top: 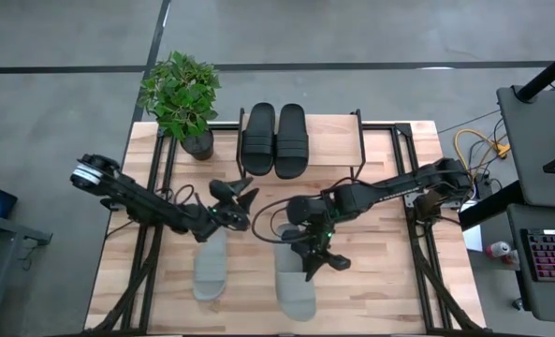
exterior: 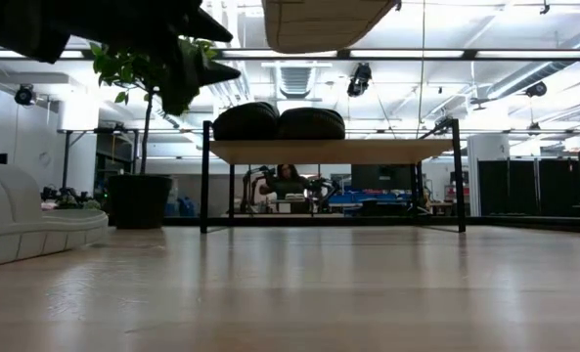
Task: Pick and place slides into the shelf
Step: Put the right gray slide on the shelf
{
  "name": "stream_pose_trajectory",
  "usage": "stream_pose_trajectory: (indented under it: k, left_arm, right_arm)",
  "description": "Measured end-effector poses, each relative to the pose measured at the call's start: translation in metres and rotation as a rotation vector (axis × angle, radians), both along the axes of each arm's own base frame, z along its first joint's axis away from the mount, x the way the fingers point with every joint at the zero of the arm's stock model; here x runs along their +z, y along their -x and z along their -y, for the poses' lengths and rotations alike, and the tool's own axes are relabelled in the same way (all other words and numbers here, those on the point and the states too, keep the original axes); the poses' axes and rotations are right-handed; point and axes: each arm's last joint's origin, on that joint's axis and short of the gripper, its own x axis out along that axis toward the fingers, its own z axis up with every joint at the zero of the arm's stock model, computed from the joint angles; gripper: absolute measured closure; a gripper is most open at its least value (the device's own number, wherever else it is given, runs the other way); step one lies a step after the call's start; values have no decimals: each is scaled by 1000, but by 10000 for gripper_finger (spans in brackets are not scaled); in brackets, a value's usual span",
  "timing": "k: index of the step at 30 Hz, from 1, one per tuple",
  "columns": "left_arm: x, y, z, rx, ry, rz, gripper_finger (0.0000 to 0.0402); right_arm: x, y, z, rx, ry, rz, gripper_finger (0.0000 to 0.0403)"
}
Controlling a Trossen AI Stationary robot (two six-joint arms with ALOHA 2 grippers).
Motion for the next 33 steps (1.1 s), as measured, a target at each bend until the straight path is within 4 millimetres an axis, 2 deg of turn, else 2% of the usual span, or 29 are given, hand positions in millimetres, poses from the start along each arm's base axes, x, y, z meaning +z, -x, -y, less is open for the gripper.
stream_pose_trajectory:
  k: [8,18,33]
  left_arm:
    - [2,-14,5,2,-42,-37,143]
    - [-3,-16,7,-17,-125,-119,143]
    - [3,-18,29,-320,-201,-85,143]
  right_arm:
    - [13,3,-8,74,-21,33,394]
    - [18,5,-14,140,-60,53,394]
    - [19,5,-13,156,-51,89,394]
